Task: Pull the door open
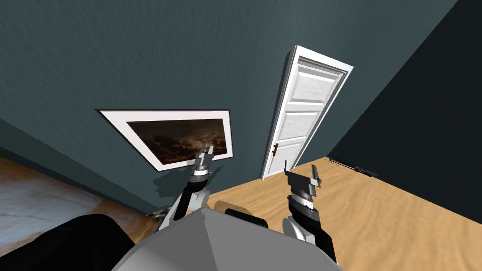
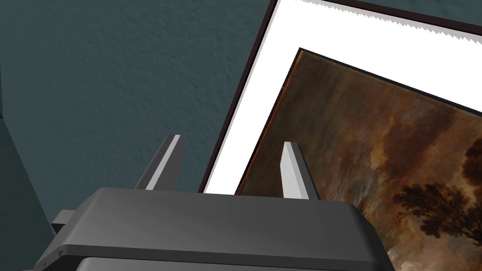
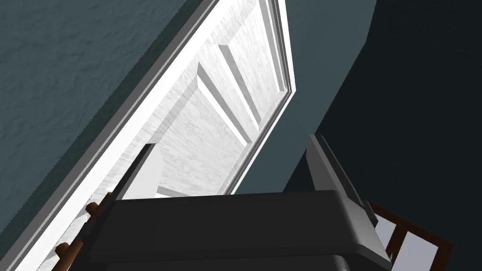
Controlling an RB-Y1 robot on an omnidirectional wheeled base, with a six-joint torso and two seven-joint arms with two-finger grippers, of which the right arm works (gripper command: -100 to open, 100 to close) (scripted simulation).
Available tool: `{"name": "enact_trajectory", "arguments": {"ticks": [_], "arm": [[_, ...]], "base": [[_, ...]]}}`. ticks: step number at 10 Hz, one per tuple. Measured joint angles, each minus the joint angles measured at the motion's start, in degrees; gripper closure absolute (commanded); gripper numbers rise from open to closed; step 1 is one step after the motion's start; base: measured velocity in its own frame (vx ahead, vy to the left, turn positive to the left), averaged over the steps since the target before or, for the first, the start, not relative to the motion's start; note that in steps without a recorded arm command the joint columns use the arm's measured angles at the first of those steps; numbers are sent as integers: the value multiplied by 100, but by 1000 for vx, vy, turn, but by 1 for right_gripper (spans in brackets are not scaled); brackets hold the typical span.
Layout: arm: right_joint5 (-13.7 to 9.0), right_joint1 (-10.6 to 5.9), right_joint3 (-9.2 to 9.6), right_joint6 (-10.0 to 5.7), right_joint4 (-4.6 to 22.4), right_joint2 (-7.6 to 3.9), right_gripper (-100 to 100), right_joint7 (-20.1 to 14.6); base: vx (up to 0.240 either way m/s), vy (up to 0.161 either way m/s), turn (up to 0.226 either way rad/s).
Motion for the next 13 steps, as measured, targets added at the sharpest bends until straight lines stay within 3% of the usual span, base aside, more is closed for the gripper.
{"name": "enact_trajectory", "arguments": {"ticks": [3, 13], "arm": [[-394, -80, 225, -204, 424, -105, -100, -287], [-1404, -222, 796, -817, 1531, -395, -100, -1064]], "base": [[88, -147, 227], [47, -118, 190]]}}
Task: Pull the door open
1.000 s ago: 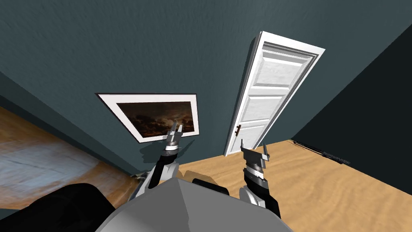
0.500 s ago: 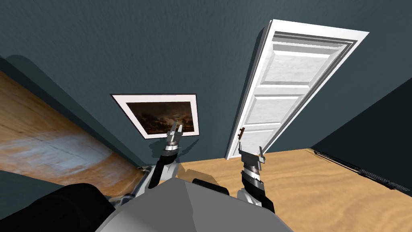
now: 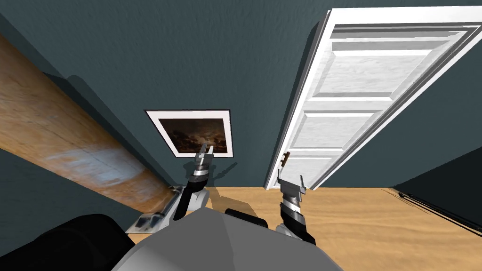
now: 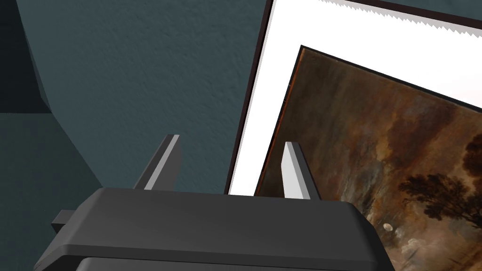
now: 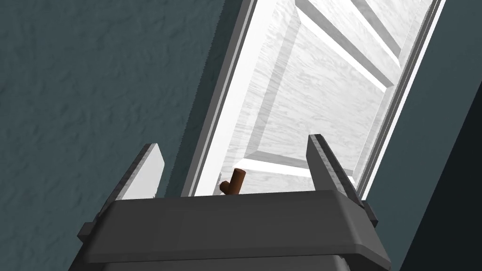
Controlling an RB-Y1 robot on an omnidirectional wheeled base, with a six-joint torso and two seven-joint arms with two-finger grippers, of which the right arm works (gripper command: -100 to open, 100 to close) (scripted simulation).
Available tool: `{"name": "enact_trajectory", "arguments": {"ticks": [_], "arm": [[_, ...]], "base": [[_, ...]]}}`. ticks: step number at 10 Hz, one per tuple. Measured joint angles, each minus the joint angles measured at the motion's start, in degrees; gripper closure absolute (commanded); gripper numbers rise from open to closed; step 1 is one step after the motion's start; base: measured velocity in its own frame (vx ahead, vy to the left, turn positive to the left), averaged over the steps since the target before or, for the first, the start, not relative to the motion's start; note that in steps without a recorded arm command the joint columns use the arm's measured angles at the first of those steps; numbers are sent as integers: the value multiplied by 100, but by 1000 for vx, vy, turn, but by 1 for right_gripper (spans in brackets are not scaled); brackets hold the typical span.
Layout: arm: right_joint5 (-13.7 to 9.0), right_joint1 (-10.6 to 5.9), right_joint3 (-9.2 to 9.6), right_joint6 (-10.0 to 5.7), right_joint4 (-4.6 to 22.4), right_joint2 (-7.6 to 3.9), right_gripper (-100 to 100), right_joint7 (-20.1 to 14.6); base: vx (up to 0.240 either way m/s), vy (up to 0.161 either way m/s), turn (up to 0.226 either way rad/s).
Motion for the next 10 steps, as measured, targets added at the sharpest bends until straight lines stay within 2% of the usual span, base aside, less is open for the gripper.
{"name": "enact_trajectory", "arguments": {"ticks": [5, 10], "arm": [[-550, -53, 250, -244, 480, -174, -100, -394], [-1038, -139, 565, -569, 1060, -264, -100, -764]], "base": [[33, -137, 188], [23, -123, 183]]}}
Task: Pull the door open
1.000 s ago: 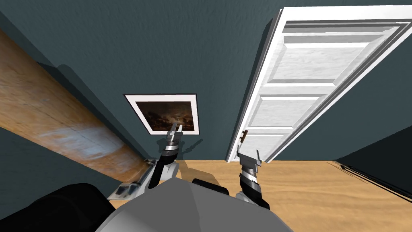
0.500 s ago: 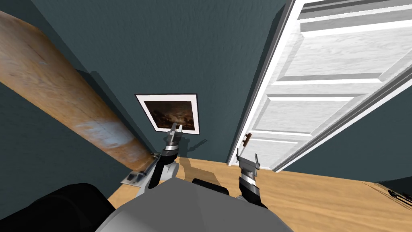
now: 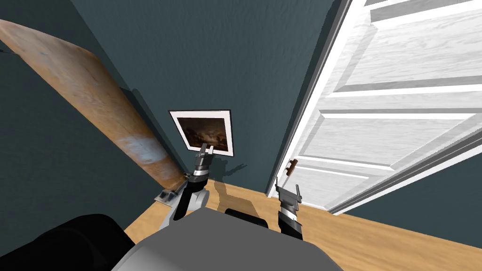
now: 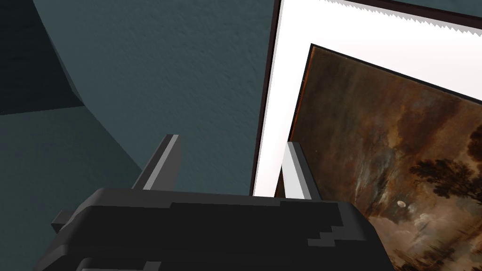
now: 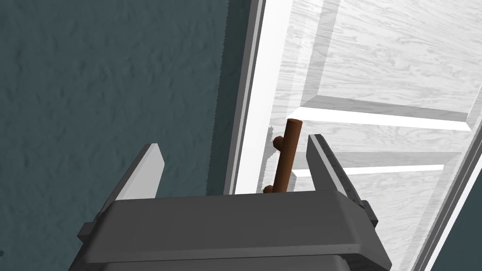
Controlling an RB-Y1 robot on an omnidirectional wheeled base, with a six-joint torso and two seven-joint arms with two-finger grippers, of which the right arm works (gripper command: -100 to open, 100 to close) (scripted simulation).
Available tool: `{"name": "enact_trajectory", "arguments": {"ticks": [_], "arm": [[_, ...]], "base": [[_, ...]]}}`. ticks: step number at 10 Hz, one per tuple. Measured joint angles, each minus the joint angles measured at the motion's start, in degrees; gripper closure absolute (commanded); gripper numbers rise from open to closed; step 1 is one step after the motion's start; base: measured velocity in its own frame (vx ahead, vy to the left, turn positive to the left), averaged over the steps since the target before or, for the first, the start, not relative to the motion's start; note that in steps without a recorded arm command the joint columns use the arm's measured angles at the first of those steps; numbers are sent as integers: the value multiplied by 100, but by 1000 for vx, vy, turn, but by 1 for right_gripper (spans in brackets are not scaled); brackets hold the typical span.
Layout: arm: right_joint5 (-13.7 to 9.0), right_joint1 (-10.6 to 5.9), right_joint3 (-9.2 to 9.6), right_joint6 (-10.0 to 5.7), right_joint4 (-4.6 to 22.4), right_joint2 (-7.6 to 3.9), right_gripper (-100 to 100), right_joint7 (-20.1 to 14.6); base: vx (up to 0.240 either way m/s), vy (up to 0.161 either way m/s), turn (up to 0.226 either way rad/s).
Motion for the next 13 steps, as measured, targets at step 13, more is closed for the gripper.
{"name": "enact_trajectory", "arguments": {"ticks": [13], "arm": [[-1309, -189, 658, -687, 1311, -351, -100, -968]], "base": [[1, -134, 191]]}}
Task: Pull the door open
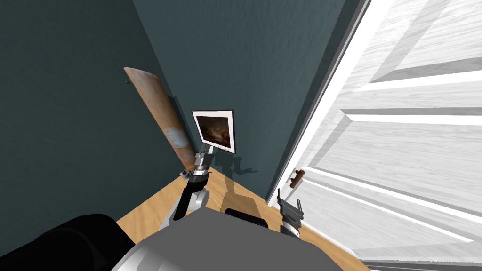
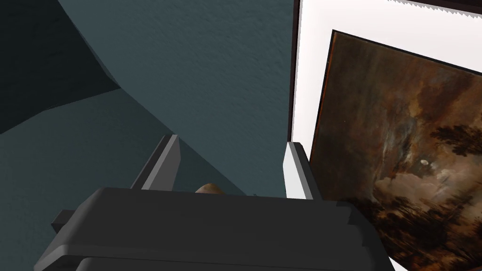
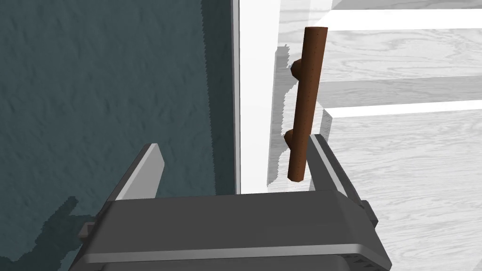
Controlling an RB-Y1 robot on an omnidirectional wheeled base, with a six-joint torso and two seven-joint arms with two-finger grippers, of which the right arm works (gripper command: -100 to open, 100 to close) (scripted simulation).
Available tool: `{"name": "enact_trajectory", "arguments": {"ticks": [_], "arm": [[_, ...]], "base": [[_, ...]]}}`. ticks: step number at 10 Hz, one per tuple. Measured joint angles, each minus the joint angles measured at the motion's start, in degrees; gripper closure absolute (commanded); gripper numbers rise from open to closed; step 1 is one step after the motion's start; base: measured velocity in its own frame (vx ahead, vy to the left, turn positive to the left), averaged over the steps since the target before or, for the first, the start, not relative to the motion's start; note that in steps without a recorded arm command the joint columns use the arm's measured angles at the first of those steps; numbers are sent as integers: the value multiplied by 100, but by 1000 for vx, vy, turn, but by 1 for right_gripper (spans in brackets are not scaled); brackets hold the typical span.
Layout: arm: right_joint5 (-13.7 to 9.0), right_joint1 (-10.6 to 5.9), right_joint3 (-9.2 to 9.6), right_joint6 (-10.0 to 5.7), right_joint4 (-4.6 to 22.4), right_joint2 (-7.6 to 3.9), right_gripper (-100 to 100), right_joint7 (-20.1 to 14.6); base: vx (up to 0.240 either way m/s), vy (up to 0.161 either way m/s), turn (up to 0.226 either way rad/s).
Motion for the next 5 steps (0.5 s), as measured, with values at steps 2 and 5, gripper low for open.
{"name": "enact_trajectory", "arguments": {"ticks": [2, 5], "arm": [[-158, -25, 91, -90, 170, -25, -100, -109], [-455, -71, 265, -280, 518, -91, -100, -352]], "base": [[-15, -138, 197], [-17, -181, 224]]}}
